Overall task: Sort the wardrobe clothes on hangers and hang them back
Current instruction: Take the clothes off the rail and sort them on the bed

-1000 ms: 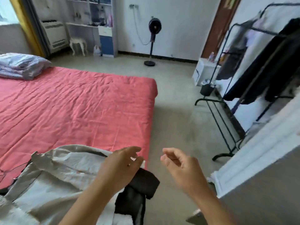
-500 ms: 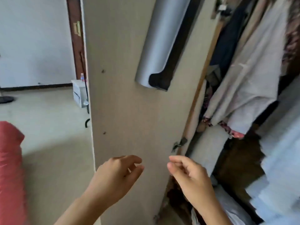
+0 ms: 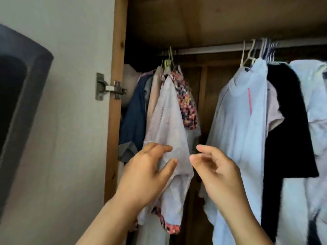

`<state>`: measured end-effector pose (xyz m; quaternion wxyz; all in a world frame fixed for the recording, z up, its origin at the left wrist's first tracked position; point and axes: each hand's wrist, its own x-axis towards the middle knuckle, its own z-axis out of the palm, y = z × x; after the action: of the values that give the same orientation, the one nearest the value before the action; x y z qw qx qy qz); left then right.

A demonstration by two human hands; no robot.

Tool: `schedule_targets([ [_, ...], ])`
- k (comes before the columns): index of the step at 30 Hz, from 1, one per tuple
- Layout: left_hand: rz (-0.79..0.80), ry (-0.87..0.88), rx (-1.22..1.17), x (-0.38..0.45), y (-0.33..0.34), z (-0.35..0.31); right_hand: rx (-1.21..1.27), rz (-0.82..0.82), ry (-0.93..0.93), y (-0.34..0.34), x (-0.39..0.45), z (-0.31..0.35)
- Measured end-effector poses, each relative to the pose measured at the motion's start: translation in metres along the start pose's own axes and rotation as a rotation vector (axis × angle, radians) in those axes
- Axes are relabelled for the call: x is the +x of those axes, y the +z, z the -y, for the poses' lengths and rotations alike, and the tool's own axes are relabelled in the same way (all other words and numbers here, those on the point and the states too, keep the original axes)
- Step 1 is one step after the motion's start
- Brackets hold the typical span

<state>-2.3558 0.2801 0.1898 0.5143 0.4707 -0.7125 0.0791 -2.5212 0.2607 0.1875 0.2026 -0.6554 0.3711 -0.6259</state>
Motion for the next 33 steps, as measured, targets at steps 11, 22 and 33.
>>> schedule_targets([
  [11, -0.197, 0.04, -0.041, 0.159, 0.008, 0.047, -0.178, -0.139, -0.184, 0.034, 0.163, 0.025],
  [22, -0.244, 0.047, -0.092, 0.249, 0.009, 0.075, -0.192, -0.087, -0.243, 0.067, 0.266, 0.049],
  [33, -0.16, 0.065, -0.07, 0.267, 0.022, 0.073, -0.056, 0.063, -0.11, 0.082, 0.306, 0.038],
])
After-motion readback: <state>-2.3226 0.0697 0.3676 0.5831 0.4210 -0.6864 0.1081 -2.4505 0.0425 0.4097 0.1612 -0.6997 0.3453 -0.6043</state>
